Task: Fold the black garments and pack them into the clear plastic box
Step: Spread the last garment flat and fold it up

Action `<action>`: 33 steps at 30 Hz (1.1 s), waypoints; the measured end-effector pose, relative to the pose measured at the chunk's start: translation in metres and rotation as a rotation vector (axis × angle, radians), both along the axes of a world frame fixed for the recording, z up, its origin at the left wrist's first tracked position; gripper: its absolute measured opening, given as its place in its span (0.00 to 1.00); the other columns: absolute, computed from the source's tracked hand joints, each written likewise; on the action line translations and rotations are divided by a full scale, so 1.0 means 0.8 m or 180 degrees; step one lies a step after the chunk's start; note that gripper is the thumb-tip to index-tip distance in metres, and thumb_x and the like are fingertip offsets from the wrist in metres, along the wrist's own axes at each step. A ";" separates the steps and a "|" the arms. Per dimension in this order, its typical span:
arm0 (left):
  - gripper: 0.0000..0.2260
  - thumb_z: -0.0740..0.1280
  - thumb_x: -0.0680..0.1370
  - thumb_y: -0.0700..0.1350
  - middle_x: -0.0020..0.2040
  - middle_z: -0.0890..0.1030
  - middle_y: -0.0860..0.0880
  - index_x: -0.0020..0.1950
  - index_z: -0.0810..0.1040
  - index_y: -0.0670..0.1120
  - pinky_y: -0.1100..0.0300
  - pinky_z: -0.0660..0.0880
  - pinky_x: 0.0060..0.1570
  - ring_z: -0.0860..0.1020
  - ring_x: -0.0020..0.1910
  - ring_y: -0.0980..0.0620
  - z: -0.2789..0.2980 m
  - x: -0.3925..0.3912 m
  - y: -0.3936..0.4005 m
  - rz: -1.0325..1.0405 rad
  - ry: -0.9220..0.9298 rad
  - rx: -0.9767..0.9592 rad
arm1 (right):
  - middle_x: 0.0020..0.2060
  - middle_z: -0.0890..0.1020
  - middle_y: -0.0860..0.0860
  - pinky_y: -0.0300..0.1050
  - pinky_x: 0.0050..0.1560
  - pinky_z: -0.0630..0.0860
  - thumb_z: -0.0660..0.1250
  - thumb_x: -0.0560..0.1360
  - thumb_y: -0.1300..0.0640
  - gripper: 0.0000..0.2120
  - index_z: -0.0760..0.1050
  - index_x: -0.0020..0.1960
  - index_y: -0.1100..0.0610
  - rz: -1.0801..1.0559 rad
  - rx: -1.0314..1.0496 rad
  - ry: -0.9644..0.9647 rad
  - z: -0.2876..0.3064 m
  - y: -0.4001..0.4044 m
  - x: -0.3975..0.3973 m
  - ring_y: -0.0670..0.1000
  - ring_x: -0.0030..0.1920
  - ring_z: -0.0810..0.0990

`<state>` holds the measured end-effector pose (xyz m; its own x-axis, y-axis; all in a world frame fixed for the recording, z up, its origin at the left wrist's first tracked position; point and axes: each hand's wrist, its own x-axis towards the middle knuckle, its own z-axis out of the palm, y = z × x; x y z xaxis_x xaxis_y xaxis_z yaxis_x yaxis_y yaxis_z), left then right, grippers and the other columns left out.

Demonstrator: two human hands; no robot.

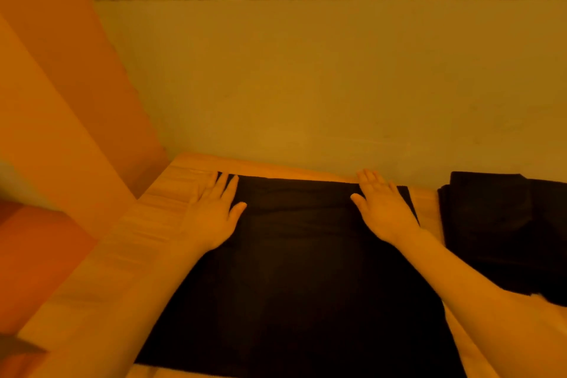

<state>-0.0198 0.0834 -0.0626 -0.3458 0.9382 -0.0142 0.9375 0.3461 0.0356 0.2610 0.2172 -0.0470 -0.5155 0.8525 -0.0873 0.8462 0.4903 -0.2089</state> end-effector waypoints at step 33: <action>0.29 0.45 0.79 0.63 0.68 0.71 0.51 0.69 0.69 0.47 0.64 0.43 0.72 0.56 0.74 0.60 -0.040 0.031 -0.310 -0.1054 0.0047 0.0329 | 0.68 0.29 0.42 0.40 0.67 0.27 0.38 0.63 0.23 0.43 0.28 0.69 0.43 0.1286 -0.0282 -0.1032 -0.006 -0.275 0.191 0.42 0.69 0.28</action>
<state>0.0048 -0.1643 -0.0949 -0.0220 0.9957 0.0896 0.9990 0.0185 0.0401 0.4135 -0.0026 -0.0516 -0.7360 0.5735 -0.3596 0.6214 0.7831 -0.0229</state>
